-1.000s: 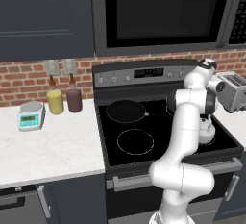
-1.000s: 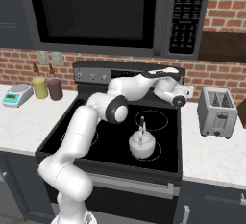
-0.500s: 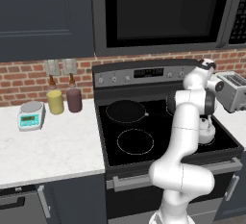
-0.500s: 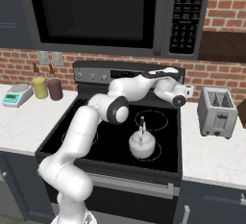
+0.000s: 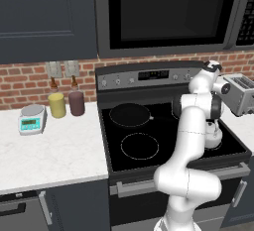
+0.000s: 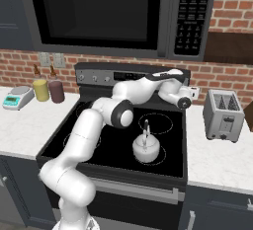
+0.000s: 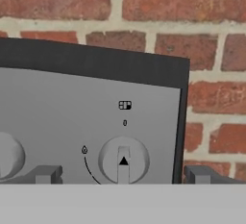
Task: Pick the kettle from the counter and place it on a stove burner. Then turn the burner on.
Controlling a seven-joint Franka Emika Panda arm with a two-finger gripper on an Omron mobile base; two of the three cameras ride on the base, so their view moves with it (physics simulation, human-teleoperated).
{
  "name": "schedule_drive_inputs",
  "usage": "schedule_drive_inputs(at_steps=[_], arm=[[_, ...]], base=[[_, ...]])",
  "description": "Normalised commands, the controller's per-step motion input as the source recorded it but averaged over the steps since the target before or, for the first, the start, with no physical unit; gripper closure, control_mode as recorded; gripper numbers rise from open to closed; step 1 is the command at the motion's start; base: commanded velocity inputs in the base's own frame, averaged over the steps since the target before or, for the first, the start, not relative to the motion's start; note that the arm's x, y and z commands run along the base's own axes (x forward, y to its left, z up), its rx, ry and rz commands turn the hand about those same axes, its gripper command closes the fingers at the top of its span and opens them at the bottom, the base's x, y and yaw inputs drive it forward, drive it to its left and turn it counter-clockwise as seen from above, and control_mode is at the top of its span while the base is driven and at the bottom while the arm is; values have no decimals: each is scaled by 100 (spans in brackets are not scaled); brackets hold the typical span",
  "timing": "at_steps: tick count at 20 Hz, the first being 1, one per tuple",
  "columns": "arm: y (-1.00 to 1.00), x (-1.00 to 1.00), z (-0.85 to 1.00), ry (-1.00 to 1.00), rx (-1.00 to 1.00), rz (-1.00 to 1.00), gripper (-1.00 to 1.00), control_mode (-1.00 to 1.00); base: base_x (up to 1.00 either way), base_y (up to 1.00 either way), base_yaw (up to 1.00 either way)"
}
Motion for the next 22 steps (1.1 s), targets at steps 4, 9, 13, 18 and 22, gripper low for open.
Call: schedule_drive_inputs(at_steps=[4, 9, 13, 18, 22], arm=[[0, 8, 0, 0, 0, 0, -100, -100], [0, 12, 0, 0, 0, 0, -100, -100], [0, 3, 0, 0, 0, 0, -100, -100], [0, 0, 0, 0, 0, 0, -100, -100], [0, 0, 0, 0, 0, 0, 100, -100]], base=[[0, 0, 0], [0, 0, 0], [0, 0, 0], [0, 0, 0], [0, 0, 0]])
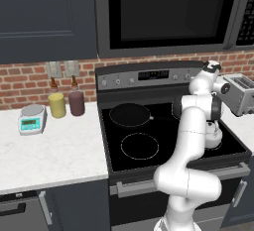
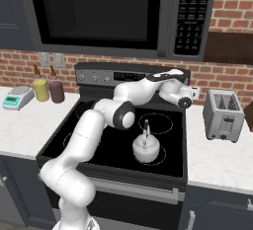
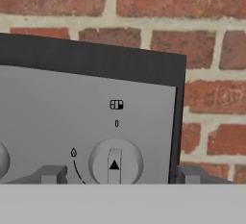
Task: Pick the kettle from the counter and place it on a stove burner. Then turn the burner on.
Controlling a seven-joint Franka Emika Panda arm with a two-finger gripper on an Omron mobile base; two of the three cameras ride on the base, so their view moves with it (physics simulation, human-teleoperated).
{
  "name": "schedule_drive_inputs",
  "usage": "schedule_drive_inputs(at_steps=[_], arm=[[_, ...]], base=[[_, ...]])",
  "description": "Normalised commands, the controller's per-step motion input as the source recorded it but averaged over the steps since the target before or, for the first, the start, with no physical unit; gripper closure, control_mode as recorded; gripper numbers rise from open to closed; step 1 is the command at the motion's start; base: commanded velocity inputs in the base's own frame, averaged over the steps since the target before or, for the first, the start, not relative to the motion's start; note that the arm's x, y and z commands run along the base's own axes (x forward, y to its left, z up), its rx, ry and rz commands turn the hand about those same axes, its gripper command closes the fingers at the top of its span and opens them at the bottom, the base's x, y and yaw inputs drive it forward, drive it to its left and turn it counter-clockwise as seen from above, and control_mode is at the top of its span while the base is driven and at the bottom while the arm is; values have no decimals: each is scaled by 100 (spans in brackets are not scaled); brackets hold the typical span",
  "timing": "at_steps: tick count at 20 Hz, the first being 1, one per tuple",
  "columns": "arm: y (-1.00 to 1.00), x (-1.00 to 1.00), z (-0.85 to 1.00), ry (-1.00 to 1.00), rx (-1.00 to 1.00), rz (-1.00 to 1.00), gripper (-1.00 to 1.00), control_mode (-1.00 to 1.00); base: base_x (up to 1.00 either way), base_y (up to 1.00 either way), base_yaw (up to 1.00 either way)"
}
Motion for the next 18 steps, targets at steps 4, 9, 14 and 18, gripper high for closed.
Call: schedule_drive_inputs(at_steps=[4, 9, 14, 18], arm=[[0, 0, 0, 0, 0, 0, 100, -100], [0, 0, 0, 0, 0, 0, 100, -100], [0, 0, 0, 0, 0, 0, 100, -100], [0, 0, 0, 0, -1, 0, 100, -100]], base=[[0, 0, 0], [0, 0, 0], [0, 0, 0], [0, 0, 0]])
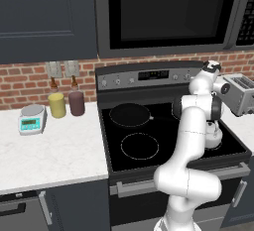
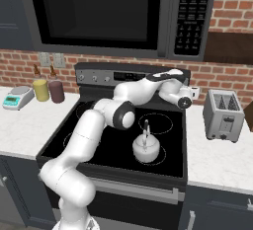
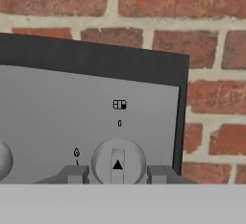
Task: Pick the kettle from the counter and place it on a stove burner. Then turn the burner on.
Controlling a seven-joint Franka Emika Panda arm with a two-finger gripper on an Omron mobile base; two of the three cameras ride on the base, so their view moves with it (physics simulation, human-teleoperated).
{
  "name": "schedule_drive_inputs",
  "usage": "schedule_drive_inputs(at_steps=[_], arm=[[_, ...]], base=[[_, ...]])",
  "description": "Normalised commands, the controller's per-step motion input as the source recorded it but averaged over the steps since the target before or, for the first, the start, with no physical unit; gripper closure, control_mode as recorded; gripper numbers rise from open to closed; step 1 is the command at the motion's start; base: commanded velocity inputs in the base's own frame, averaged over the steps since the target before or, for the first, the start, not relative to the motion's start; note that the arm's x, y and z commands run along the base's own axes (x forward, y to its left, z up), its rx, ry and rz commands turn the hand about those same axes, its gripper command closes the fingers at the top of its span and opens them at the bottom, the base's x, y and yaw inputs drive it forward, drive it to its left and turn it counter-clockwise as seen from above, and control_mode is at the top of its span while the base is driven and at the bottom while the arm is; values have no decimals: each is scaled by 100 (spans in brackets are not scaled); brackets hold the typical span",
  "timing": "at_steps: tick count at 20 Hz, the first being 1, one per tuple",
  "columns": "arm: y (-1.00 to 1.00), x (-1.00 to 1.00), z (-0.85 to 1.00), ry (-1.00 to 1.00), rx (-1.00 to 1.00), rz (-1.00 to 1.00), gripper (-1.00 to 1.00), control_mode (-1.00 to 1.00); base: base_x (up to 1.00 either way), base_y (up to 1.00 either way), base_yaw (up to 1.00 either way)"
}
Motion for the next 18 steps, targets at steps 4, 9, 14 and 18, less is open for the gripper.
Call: schedule_drive_inputs(at_steps=[4, 9, 14, 18], arm=[[0, 0, 0, 0, -9, 0, 100, -100], [0, 0, 0, 0, -11, 0, 100, -100], [0, 0, 0, 1, -9, 0, 100, -100], [0, 0, -1, 0, -7, 0, 100, -100]], base=[[0, 0, 0], [0, 0, 0], [0, 0, 0], [0, 0, 0]])
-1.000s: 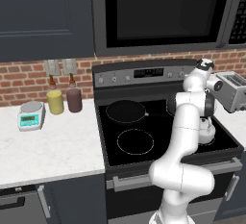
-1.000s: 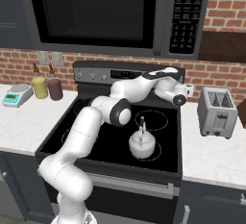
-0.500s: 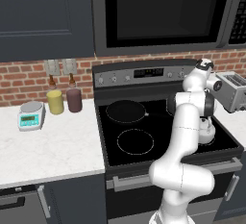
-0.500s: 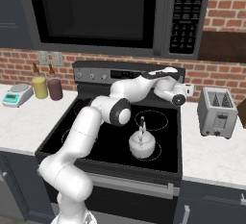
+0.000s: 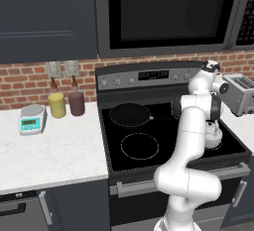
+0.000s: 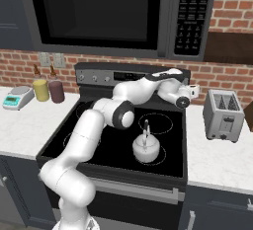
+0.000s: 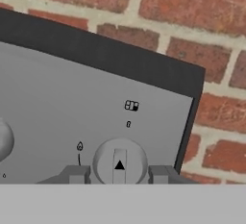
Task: Pick the kettle from the counter and place it on a stove burner. Then turn the burner on.
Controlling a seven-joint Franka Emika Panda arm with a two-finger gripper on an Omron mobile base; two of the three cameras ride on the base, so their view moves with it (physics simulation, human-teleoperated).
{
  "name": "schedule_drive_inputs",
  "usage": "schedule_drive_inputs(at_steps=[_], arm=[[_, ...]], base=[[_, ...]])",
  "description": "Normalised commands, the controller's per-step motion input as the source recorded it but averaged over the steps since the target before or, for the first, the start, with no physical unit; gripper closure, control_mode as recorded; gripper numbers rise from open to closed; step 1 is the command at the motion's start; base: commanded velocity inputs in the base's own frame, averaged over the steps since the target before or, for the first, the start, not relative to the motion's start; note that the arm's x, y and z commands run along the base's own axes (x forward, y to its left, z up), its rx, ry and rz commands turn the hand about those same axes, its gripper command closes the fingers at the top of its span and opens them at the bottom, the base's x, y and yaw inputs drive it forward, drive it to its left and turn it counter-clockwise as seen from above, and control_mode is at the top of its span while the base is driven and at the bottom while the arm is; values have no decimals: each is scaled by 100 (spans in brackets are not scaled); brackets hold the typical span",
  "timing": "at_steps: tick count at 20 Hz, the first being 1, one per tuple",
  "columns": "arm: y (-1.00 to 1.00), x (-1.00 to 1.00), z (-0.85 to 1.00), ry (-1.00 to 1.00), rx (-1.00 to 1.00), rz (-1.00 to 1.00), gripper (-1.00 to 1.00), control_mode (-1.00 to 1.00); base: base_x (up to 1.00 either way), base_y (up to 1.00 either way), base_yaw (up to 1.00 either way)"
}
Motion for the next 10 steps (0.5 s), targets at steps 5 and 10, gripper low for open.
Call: schedule_drive_inputs(at_steps=[5, 10], arm=[[0, 0, -8, 0, -7, 0, 100, -100], [0, -1, -17, -3, -13, 0, 100, -100]], base=[[0, 0, 0], [0, 0, 0]])
